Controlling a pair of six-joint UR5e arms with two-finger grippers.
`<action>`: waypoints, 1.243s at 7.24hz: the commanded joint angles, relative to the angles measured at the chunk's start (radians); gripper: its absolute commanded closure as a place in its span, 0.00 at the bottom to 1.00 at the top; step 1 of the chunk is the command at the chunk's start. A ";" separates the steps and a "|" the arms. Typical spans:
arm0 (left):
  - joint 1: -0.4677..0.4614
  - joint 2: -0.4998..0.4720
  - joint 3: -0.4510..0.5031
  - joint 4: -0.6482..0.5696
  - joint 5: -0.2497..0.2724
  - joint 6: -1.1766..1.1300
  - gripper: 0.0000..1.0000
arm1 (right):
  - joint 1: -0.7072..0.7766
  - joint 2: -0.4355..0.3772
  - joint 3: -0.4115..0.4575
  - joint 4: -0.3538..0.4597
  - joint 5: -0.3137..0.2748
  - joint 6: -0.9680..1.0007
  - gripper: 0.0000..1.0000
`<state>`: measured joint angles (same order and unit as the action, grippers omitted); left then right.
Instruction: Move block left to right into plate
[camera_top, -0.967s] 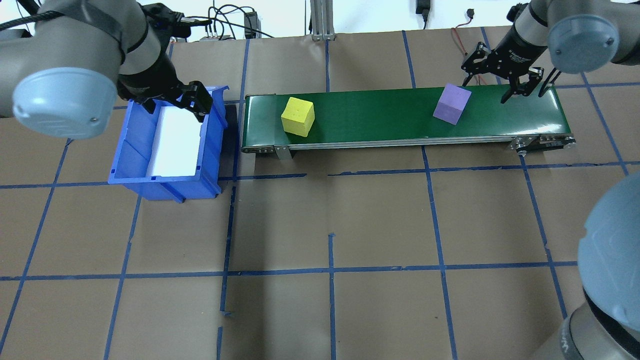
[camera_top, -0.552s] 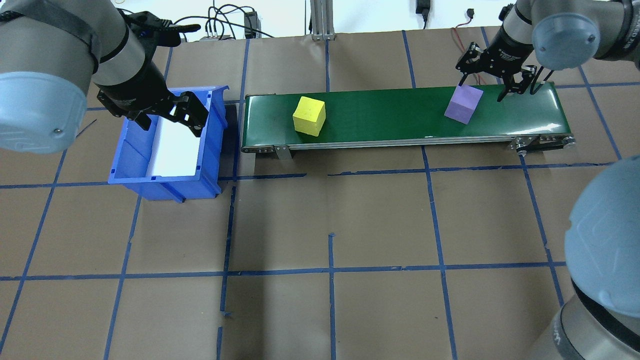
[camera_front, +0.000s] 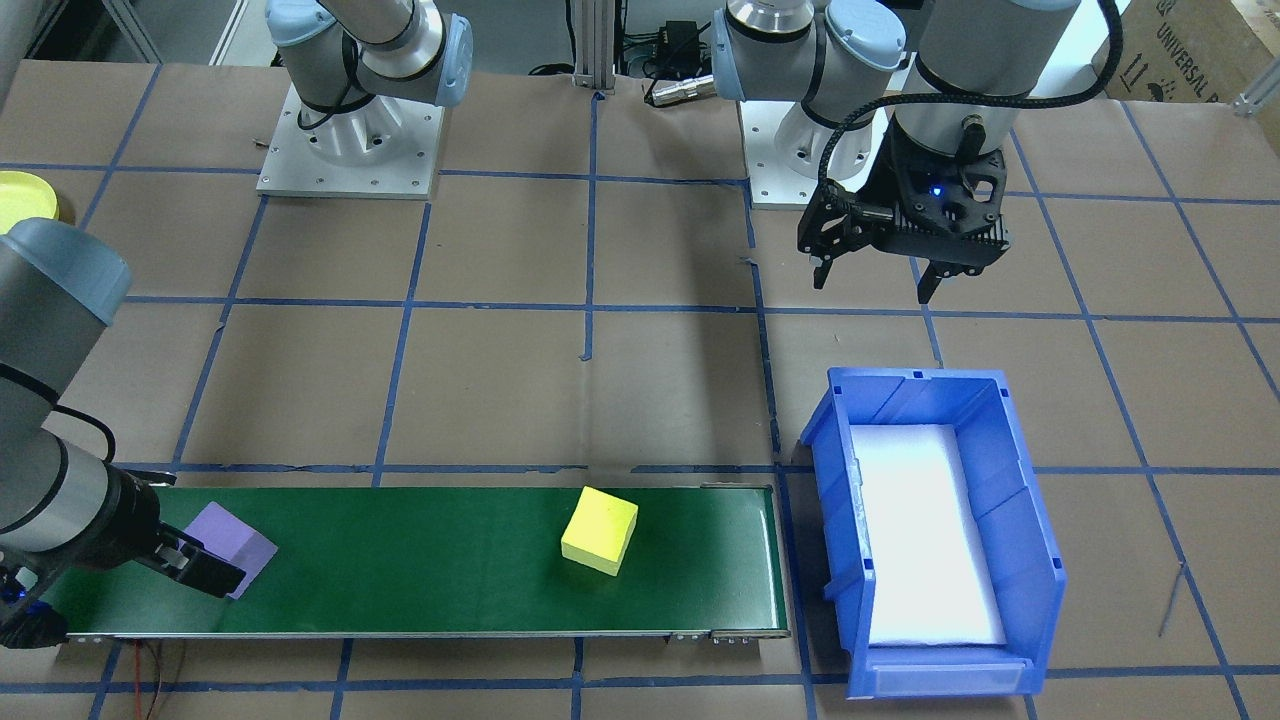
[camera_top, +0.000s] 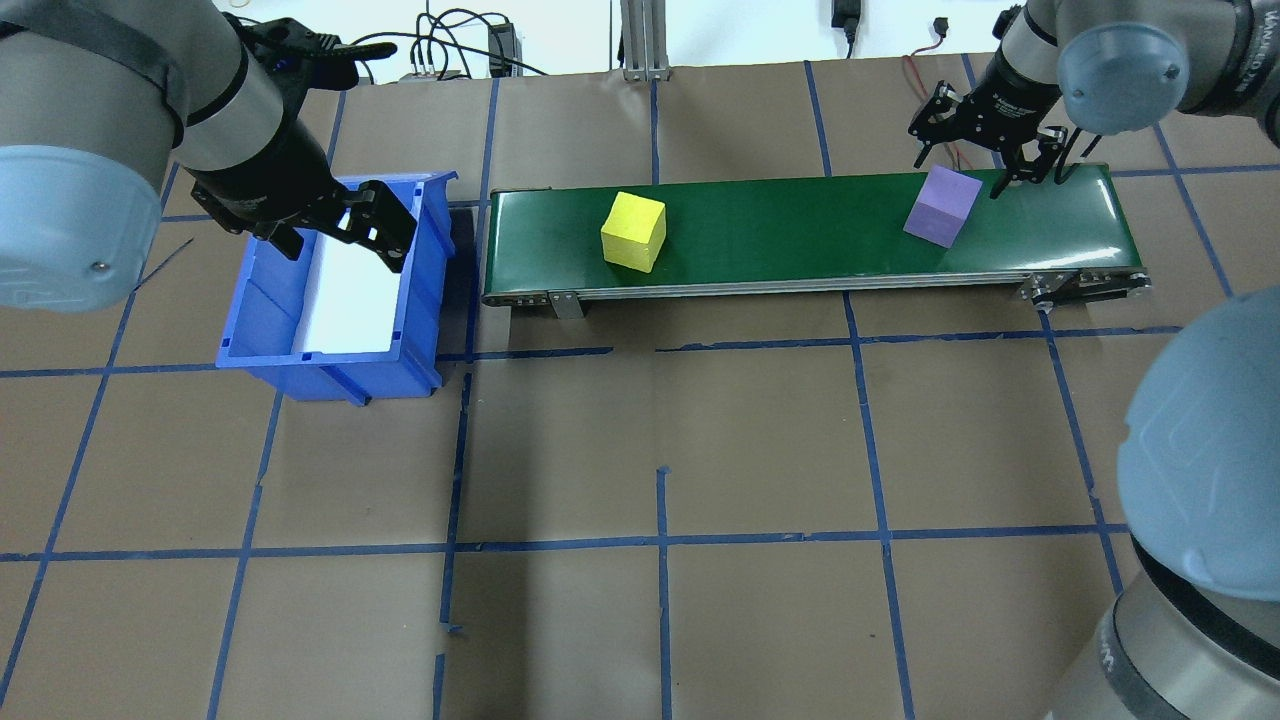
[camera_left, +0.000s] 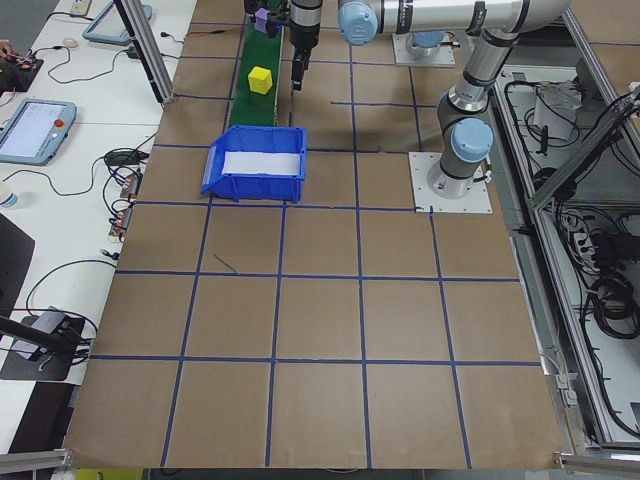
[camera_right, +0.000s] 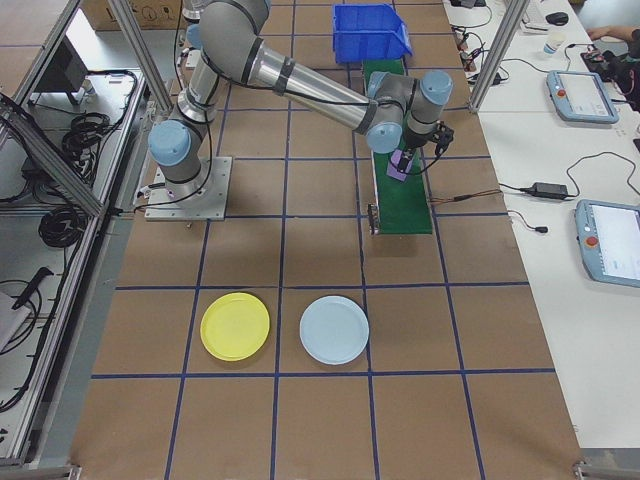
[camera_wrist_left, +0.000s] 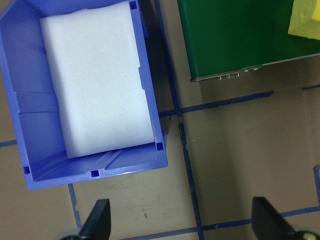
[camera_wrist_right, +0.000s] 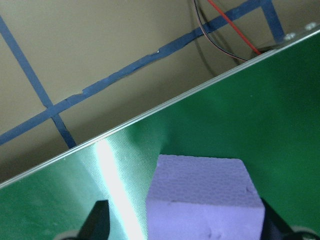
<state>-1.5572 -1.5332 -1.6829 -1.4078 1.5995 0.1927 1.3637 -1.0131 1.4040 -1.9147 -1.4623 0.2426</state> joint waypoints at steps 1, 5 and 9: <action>-0.001 0.004 -0.001 -0.002 0.002 0.001 0.00 | -0.001 0.002 0.044 -0.003 -0.013 -0.025 0.21; -0.001 0.002 0.000 -0.002 0.003 0.001 0.00 | -0.015 -0.019 0.004 0.009 -0.067 -0.049 0.54; -0.001 0.002 -0.001 -0.002 0.003 0.001 0.00 | -0.263 -0.074 0.007 0.022 -0.137 -0.473 0.54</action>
<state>-1.5585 -1.5309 -1.6843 -1.4085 1.6030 0.1933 1.1995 -1.0784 1.4112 -1.8966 -1.5801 -0.0770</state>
